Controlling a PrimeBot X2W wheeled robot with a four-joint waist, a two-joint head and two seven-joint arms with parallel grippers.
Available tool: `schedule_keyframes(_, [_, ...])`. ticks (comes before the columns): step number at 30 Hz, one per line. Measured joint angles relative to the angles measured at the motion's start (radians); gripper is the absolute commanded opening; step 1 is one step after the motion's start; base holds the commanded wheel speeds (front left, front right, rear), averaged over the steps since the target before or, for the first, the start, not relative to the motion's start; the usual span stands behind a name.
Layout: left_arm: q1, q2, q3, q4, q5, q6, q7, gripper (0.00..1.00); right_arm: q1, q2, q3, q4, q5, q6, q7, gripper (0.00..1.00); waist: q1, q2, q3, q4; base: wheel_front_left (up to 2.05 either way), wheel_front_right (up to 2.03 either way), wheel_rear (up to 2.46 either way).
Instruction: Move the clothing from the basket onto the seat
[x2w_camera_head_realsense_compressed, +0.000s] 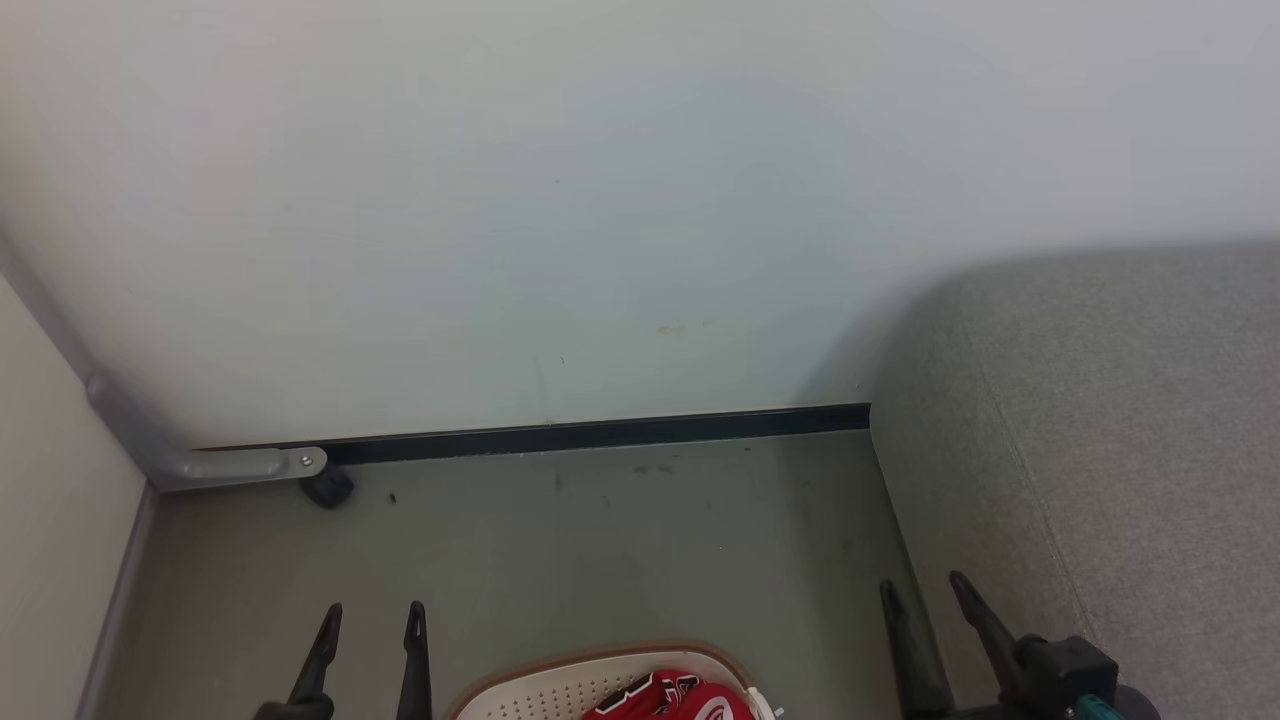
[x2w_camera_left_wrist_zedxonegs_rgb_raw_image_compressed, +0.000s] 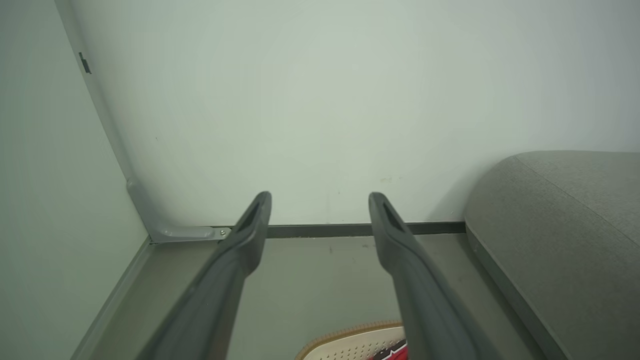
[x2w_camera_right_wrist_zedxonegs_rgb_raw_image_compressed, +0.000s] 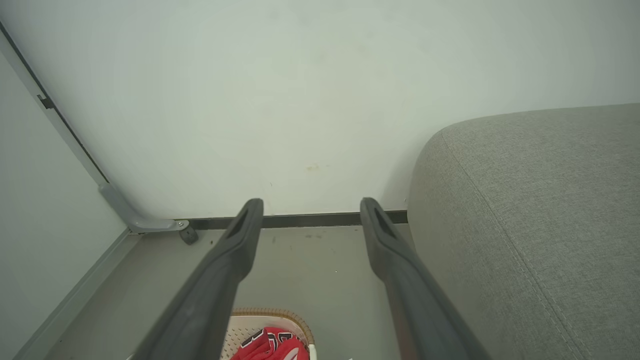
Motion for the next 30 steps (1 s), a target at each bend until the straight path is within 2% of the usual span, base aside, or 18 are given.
schedule_keyframes(6, [0.0,0.003,-0.012,0.002,0.067,0.01,-0.017,1.0,-0.01,-0.002,0.033,0.002,-0.069,-0.009,-0.017,1.0,0.0,0.0,-0.008,0.0,0.0,0.0,0.0])
schedule_keyframes(30, [0.023,-0.007,0.005,0.033,0.049,0.01,-0.017,1.0,-0.004,-0.001,0.021,-0.001,-0.072,-0.008,-0.017,1.0,0.0,0.0,-0.02,-0.005,0.0,0.0,0.0])
